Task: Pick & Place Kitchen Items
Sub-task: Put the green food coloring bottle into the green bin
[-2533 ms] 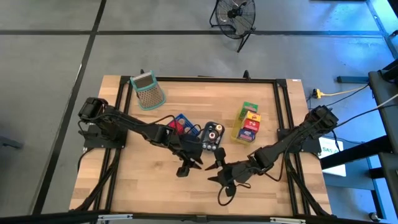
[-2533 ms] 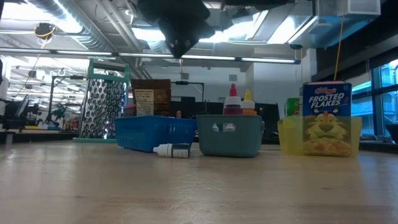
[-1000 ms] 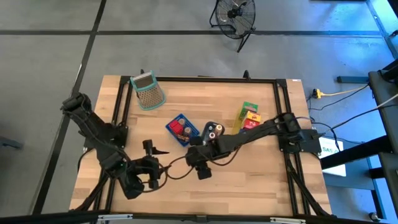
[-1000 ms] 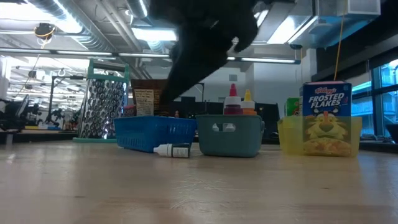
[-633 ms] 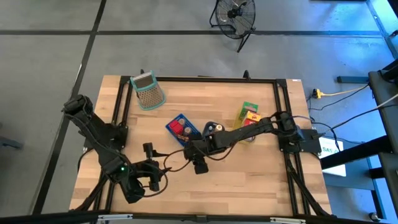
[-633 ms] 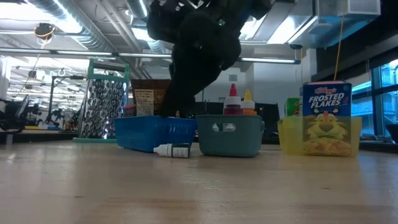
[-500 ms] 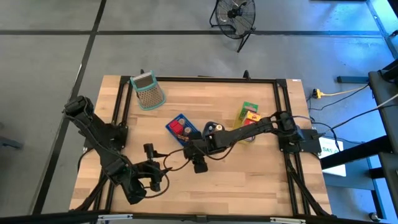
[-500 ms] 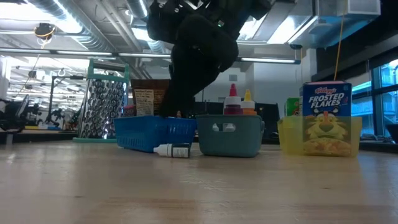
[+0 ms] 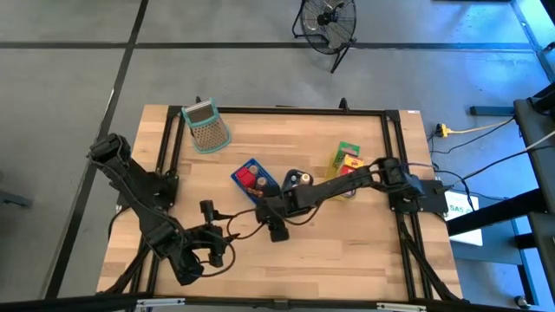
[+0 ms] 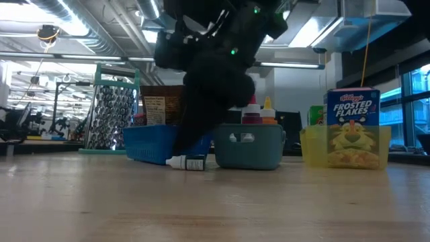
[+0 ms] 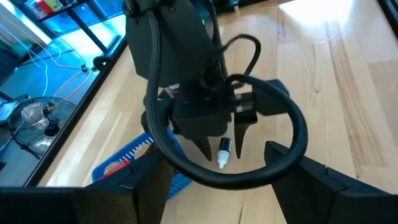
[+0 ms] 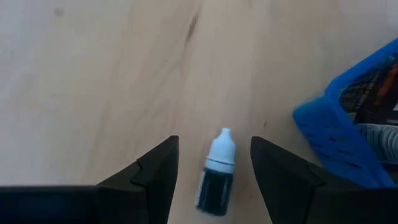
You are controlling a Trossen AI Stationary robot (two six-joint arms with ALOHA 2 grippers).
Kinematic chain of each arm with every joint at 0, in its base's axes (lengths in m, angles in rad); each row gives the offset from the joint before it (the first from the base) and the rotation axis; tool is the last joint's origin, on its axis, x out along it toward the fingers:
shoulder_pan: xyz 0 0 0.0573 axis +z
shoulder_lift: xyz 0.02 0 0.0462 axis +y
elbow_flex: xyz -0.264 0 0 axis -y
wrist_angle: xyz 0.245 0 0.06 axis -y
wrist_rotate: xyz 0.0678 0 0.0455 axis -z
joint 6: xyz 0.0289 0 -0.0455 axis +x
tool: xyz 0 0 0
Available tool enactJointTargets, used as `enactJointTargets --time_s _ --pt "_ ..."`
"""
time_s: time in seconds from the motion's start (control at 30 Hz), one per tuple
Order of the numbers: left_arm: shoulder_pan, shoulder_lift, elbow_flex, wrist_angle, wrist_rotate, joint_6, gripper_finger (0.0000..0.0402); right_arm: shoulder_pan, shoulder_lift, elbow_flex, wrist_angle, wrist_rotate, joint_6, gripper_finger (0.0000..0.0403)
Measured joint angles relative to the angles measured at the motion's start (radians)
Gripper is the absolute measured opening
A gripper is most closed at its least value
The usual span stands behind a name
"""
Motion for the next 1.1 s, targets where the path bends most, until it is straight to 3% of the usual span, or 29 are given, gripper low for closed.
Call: enactJointTargets --time_s 0.87,1.1 --pt "0.001 0.000 0.000 0.001 0.001 0.000 0.0243 -0.008 0.047 0.000 0.030 0.002 -0.019 0.0202" --pt "0.001 0.000 0.000 0.001 0.001 0.001 0.0242 -0.008 0.047 0.000 0.030 0.018 -0.019 0.0184"
